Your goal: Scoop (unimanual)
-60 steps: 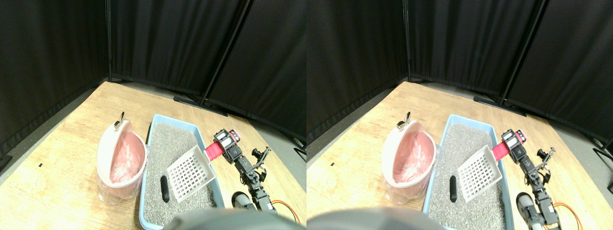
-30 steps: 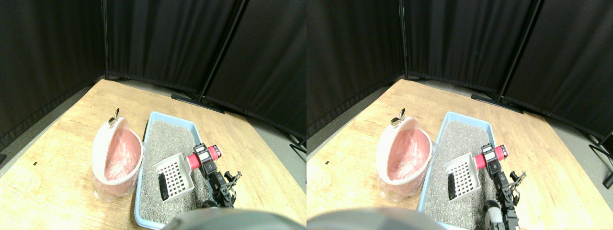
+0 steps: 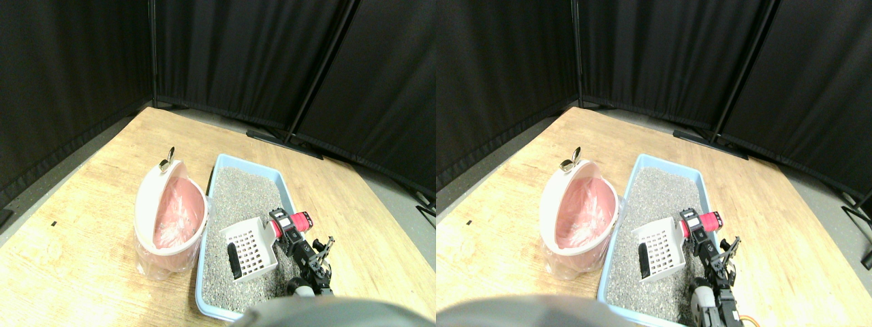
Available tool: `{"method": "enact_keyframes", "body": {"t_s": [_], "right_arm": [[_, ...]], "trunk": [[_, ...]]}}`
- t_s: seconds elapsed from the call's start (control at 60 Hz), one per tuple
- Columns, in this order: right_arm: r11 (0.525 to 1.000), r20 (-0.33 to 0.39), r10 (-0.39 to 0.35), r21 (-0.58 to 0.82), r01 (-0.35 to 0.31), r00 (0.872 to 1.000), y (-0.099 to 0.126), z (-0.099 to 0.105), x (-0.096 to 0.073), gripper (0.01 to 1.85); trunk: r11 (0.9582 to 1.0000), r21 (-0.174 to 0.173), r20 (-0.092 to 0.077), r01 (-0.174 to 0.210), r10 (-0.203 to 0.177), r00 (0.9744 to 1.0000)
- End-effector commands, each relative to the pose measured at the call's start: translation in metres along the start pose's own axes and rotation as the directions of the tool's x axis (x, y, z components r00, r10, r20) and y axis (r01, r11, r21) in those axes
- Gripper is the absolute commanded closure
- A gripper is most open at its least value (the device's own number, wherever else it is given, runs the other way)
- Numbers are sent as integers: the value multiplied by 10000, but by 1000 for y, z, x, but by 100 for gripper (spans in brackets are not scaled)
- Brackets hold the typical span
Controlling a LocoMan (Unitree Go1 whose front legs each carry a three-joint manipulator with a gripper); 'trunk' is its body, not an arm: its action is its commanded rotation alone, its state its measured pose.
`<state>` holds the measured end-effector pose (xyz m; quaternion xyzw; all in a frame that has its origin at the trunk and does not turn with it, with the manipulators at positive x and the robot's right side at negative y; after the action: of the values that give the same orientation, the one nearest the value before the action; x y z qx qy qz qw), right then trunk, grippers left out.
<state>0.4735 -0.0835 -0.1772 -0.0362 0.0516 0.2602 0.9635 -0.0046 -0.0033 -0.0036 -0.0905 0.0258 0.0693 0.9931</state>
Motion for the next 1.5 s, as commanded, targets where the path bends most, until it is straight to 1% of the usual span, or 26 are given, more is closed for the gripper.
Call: {"method": "enact_keyframes", "body": {"t_s": [0.017,0.167,0.183,0.3,0.35,0.417,0.483,0.5,0.517,0.533,0.583,0.65,0.7,0.8,0.867,0.883,0.983,1.1,1.15,1.267,1.35,1.4,1.433,1.45,1.467,1.5], "right_arm": [[9991,914,-182,404,145,9956,-12,17,-1,181],[9904,1227,-904,1154,763,9883,-32,24,-7,181],[9842,1137,-1220,1423,1054,9860,-34,25,-9,181],[9777,1446,-1280,1846,1004,9812,-44,26,-12,181],[9737,1518,-1461,1969,1150,9776,-49,27,-13,181],[9669,1793,-1752,2167,1348,9681,-56,31,-16,181],[9629,1786,-1857,2289,1428,9662,-58,33,-17,181],[9590,1899,-1935,2436,1447,9626,-61,36,-18,181],[9590,1899,-1935,2436,1447,9626,-61,36,-18,181],[9563,2103,-1945,2582,1374,9581,-64,37,-18,181],[9519,2114,-2021,2719,1411,9563,-65,38,-18,181],[9374,2290,-2223,3176,1431,9477,-70,44,-18,181],[9353,2303,-2229,3245,1411,9473,-70,44,-18,181],[9104,2393,-2344,3939,1265,9422,-76,51,-17,181],[8963,2286,-2548,4205,1408,9396,-78,55,-16,181],[8789,2244,-2714,4542,1460,9359,-78,57,-15,181],[8779,2483,-2464,4667,1072,9368,-82,61,-11,181],[8738,2521,-2506,4744,1063,9347,-84,64,-7,181],[8586,2500,-2671,5002,1120,9307,-84,68,-5,181],[8514,2569,-2659,5146,1014,9291,-86,70,-3,181],[8240,2495,-3024,5535,1207,9199,-85,74,-2,181],[8283,2584,-2884,5503,1049,9220,-85,75,-2,181],[8084,2630,-2930,5815,913,9192,-85,75,-1,181],[8084,2630,-2930,5815,913,9192,-85,75,-1,181],[8024,2698,-2829,5923,729,9204,-85,76,0,181],[8036,2713,-2838,5905,738,9197,-85,76,0,181]], "trunk": [[9999,-115,-201,-82,80,9998],[10000,-32,-195,34,-35,9998],[10000,-25,-195,43,-44,9998],[9999,51,-188,130,-129,9997],[9998,73,-191,173,-172,9997],[9996,127,-184,236,-234,9996],[9996,151,-183,258,-255,9995],[9995,159,-169,274,-271,9995],[9995,159,-169,274,-271,9995],[9995,168,-158,283,-280,9995],[9994,174,-155,290,-287,9995],[9994,186,-129,303,-300,9995],[9994,185,-126,303,-301,9995],[9994,186,-103,288,-286,9995],[9995,175,-83,272,-271,9996],[9995,164,-67,271,-269,9996],[9996,147,-45,238,-238,9997],[9997,134,-31,212,-212,9998],[9998,93,-11,182,-182,9998],[9999,53,10,126,-127,9999],[9999,24,37,106,-106,9999],[10000,13,44,93,-93,9999],[10000,12,59,86,-86,9999],[10000,5,70,80,-80,9999],[10000,4,75,78,-78,9999],[10000,-2,83,75,-75,9999]]}}
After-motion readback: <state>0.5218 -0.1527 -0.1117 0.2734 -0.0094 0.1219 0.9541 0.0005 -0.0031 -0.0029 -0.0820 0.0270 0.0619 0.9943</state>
